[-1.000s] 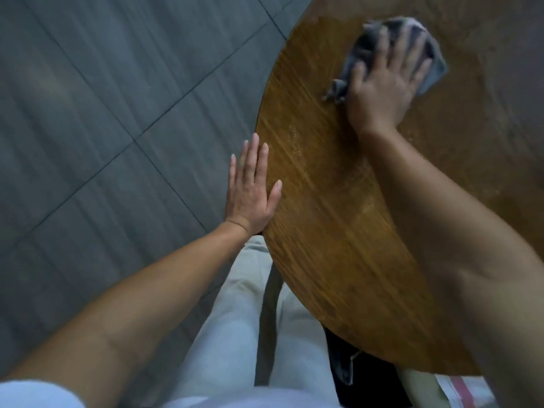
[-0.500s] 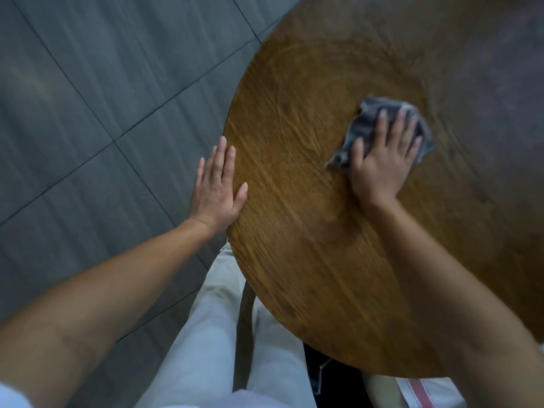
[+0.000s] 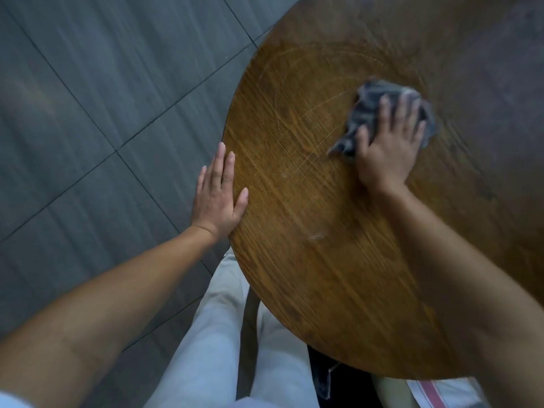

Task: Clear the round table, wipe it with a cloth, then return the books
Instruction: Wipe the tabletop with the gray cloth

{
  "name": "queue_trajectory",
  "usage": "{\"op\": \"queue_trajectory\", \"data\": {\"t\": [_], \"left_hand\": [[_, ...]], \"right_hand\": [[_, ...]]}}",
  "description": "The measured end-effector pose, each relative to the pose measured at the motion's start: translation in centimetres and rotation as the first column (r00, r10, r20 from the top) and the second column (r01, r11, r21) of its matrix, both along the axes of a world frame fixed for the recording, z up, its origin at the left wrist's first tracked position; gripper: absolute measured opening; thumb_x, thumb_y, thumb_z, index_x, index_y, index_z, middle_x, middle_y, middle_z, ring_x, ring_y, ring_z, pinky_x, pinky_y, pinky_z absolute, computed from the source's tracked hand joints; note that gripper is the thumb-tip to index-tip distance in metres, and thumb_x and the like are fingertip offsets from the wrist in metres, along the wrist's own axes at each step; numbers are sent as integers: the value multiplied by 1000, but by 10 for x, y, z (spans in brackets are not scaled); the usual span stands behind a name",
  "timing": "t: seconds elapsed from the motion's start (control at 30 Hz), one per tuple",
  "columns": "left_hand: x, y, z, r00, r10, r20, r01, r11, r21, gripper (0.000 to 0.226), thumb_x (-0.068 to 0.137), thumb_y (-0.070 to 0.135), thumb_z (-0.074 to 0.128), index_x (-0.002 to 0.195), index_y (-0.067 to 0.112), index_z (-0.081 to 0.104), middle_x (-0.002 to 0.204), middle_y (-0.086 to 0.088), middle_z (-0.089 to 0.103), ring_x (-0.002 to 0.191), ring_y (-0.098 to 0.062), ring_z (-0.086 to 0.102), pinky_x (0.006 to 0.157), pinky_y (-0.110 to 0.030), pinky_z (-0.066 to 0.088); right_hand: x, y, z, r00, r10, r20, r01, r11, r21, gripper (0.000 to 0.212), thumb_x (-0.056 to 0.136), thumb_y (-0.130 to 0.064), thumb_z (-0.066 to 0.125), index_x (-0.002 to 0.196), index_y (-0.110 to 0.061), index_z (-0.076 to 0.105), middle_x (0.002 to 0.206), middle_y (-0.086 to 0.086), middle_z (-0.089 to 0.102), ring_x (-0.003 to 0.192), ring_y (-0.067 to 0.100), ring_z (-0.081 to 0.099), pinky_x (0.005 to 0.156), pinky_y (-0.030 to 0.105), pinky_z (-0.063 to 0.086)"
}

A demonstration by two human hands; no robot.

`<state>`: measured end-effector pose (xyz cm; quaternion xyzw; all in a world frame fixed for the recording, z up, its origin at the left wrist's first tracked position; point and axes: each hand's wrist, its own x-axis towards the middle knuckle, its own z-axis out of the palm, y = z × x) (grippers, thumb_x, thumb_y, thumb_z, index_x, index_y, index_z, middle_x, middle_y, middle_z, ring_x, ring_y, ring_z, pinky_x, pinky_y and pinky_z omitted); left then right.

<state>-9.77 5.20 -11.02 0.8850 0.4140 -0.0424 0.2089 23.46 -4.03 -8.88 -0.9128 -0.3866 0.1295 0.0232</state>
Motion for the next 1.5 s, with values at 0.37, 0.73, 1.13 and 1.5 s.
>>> {"op": "queue_trajectory", "data": {"t": [0.37,0.73,1.13,1.5], "left_hand": [[1,-1,3,1000,7,16,-7,1000,-20,75,105,47,33,165,8,9,174,-10,-4,160,-23,13,126,-56,21],[2,0,9,998,46,41,-43,997,-60,76,104,47,36,165,9,11,174,-8,-3,146,-28,38,115,-54,39],[2,-1,14,999,36,-12,-37,997,-73,76,104,50,31,165,10,9,174,-7,-7,148,-32,35,119,-57,32],[40,13,95,976,-191,-103,171,969,-181,65,101,37,59,158,16,37,171,-14,17,160,-32,5,127,-54,11]], "right_hand": [[-162,-72,1,905,418,-82,-418,908,28,71,107,-49,39,166,-15,18,175,11,8,162,31,4,129,58,10],[-5,-87,0,948,-319,-19,318,948,-32,70,104,-52,26,167,-23,14,176,6,0,162,27,-4,129,57,3],[-211,-84,6,967,186,-173,-140,959,245,46,103,-37,55,147,-24,58,165,8,40,158,32,24,127,58,16],[-168,-60,131,189,-310,-932,805,593,-34,21,100,-10,55,97,-21,73,96,-6,72,89,10,64,74,25,50]]}}
